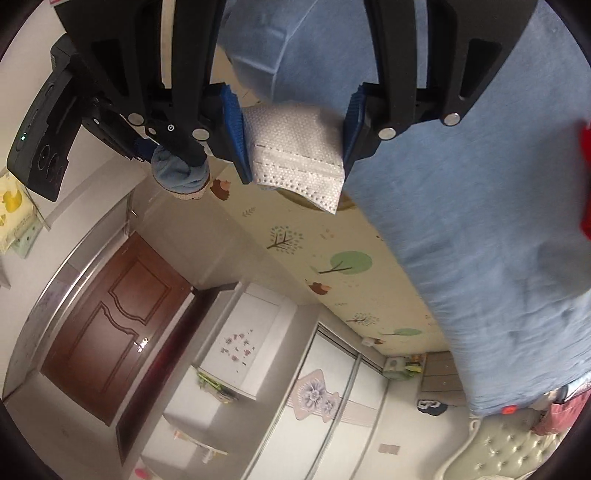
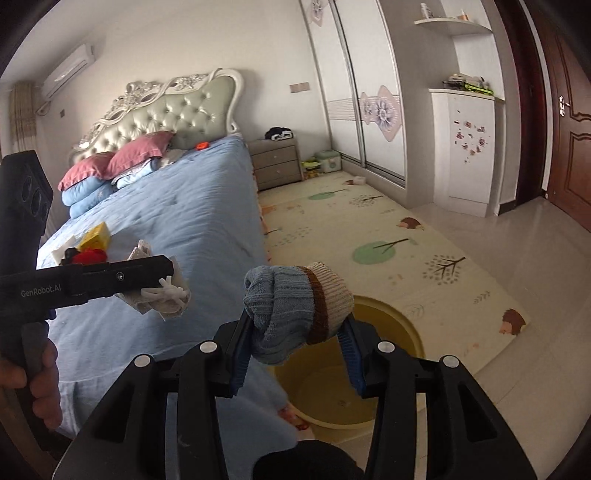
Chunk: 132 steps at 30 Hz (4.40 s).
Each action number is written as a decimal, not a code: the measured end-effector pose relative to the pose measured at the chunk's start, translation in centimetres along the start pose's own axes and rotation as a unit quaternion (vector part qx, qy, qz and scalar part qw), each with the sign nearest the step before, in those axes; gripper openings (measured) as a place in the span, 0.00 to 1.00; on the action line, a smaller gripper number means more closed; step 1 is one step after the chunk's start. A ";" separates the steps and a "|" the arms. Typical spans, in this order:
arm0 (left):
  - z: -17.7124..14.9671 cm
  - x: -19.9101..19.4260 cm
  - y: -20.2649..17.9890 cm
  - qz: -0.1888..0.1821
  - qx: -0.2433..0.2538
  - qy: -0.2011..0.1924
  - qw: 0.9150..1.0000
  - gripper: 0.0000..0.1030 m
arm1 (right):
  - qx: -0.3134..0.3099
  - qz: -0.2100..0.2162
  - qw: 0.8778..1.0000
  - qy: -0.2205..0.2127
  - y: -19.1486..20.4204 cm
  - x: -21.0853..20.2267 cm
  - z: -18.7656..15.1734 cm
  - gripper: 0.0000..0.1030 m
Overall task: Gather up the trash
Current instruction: 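Carry both items over the yellow bucket and open both tools to drop them, then move both tools back over the bed toward the orange sock and tissue, then grasp the orange sock with the left tool while the right tool grasps the white tissue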
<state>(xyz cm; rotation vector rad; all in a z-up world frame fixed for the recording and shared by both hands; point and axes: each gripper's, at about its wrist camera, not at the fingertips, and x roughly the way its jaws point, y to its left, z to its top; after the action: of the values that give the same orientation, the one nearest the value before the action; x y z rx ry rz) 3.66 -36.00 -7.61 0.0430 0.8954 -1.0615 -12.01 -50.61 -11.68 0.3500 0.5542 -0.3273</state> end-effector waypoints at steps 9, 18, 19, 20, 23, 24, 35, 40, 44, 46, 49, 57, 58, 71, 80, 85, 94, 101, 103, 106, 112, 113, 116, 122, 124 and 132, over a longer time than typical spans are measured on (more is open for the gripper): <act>4.1 11.3 -2.9 -0.020 -0.009 0.118 0.993 0.45 | 0.026 -0.019 0.997 0.075 -8.1 5.8 -0.7 0.41; 6.1 18.3 -1.2 0.012 -0.076 0.211 0.974 0.77 | 0.026 -0.020 0.990 0.139 -9.6 10.9 -1.6 0.63; 6.2 19.1 -0.8 0.017 -0.088 0.219 0.972 0.89 | 0.017 -0.027 0.990 0.138 -9.2 10.9 -1.7 0.73; 6.3 19.7 -0.4 0.025 -0.097 0.227 0.969 0.92 | 0.010 -0.038 0.991 0.128 -8.9 10.6 -1.8 0.85; 6.6 20.8 0.5 0.042 -0.114 0.244 0.962 0.92 | -0.002 -0.041 0.991 0.124 -8.5 10.3 -2.5 0.85; 6.3 20.9 0.7 0.038 -0.116 0.250 0.961 0.92 | 0.002 -0.037 0.992 0.124 -8.6 10.1 -2.6 0.85; 5.8 20.8 0.7 0.022 -0.099 0.251 0.963 0.92 | 0.004 -0.024 0.992 0.125 -7.8 9.8 -1.9 0.85; 6.1 19.3 -0.2 0.013 -0.085 0.224 0.971 0.92 | 0.001 -0.031 0.992 0.119 -7.3 8.7 -1.6 0.85; 6.4 17.2 -1.2 0.001 -0.065 0.192 0.979 0.92 | -0.011 -0.039 0.994 0.099 -6.3 7.0 -0.9 0.85; 6.4 16.0 -1.4 -0.004 -0.062 0.181 0.982 0.92 | -0.019 -0.042 0.995 0.085 -5.5 6.1 -0.4 0.85; 6.4 13.4 -1.5 -0.006 -0.056 0.156 0.986 0.92 | -0.030 -0.042 0.997 0.057 -4.2 4.4 0.6 0.85; 5.7 1.3 -0.2 0.036 -0.041 0.004 0.999 0.93 | -0.068 -0.026 0.995 -0.064 1.4 -0.6 2.3 0.86; 5.5 -0.3 0.1 0.046 -0.039 -0.014 0.998 0.94 | -0.073 -0.020 0.994 -0.077 2.3 -1.0 2.4 0.86; -2.0 -21.0 6.5 0.273 -0.034 -0.231 0.933 0.96 | -0.131 0.107 0.976 -0.139 15.1 -3.2 2.4 0.92; -7.1 -28.5 12.6 0.341 -0.075 -0.244 0.905 0.96 | -0.162 0.153 0.963 -0.151 23.9 -3.9 1.2 0.92; -9.0 -30.3 14.4 0.367 -0.083 -0.252 0.892 0.96 | -0.178 0.156 0.961 -0.145 27.2 -3.5 0.6 0.92; -11.8 -31.6 18.2 0.394 -0.110 -0.243 0.880 0.96 | -0.211 0.151 0.958 -0.124 32.5 -2.1 -0.3 0.92; -13.2 -31.7 21.2 0.402 -0.121 -0.224 0.880 0.96 | -0.234 0.162 0.954 -0.092 35.2 -0.6 -0.9 0.92; -13.4 -31.9 21.8 0.395 -0.124 -0.222 0.883 0.96 | -0.234 0.171 0.954 -0.075 35.8 0.0 -0.8 0.92; -13.3 -31.9 22.7 0.389 -0.131 -0.218 0.885 0.96 | -0.247 0.171 0.952 -0.065 37.2 0.7 -1.0 0.91; -12.7 -31.7 24.1 0.381 -0.136 -0.204 0.891 0.96 | -0.268 0.184 0.945 -0.037 39.1 2.2 -0.9 0.88; -12.6 -31.6 24.3 0.380 -0.138 -0.202 0.892 0.96 | -0.278 0.180 0.943 -0.022 39.6 2.8 -0.9 0.85; -12.3 -31.2 25.2 0.374 -0.152 -0.185 0.896 0.96 | -0.293 0.186 0.937 0.038 40.7 5.3 -1.1 0.70; -12.0 -30.4 26.5 0.367 -0.165 -0.162 0.901 0.96 | -0.299 0.151 0.936 0.110 41.5 8.7 -1.0 0.53; -12.0 -30.3 26.8 0.362 -0.173 -0.158 0.902 0.96 | -0.295 0.158 0.932 0.136 41.5 9.6 -1.0 0.25; -11.0 -29.2 27.9 0.360 -0.181 -0.135 0.905 0.95 | -0.279 0.227 0.927 0.108 41.5 7.0 -0.7 0.24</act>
<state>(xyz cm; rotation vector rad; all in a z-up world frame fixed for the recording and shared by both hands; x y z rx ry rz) 13.09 4.76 -6.23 -0.0795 0.7185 -0.1917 9.59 -14.83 -6.51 -0.0487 0.7349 0.3235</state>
